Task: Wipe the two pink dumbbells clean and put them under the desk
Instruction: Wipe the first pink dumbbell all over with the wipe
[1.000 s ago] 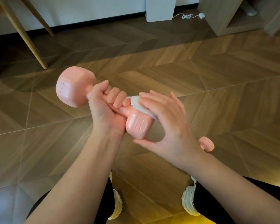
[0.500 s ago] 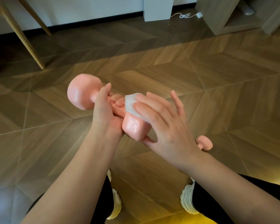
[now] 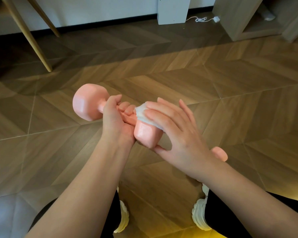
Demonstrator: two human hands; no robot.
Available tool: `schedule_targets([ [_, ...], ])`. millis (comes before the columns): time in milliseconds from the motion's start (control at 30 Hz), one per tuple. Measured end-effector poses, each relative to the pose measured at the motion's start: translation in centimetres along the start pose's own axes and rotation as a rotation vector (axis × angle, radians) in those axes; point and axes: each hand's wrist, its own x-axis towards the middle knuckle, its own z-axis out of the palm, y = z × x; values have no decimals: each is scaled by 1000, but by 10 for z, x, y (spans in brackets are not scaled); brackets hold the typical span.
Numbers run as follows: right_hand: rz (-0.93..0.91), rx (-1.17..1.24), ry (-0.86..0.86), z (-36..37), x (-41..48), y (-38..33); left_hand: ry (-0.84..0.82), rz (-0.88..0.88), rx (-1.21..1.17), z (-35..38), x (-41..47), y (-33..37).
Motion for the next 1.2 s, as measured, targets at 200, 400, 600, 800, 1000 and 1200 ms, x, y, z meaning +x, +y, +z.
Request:
schedule_targets([
  [200, 255, 93, -223, -9, 4, 0, -10, 65, 22, 0, 0, -5],
  [400, 209, 56, -152, -8, -2, -3, -33, 74, 23, 2, 1, -7],
  [600, 337, 129, -156, -7, 0, -2, -62, 77, 34, 1, 1, -6],
  [800, 289, 124, -141, -6, -1, -2, -88, 68, 19, 3, 1, -5],
  [1000, 133, 77, -75, -2, -4, -3, -93, 76, 41, 1, 4, -5],
  [1200, 329, 100, -170, -3, 0, 0, -93, 66, 30, 1, 4, -8],
])
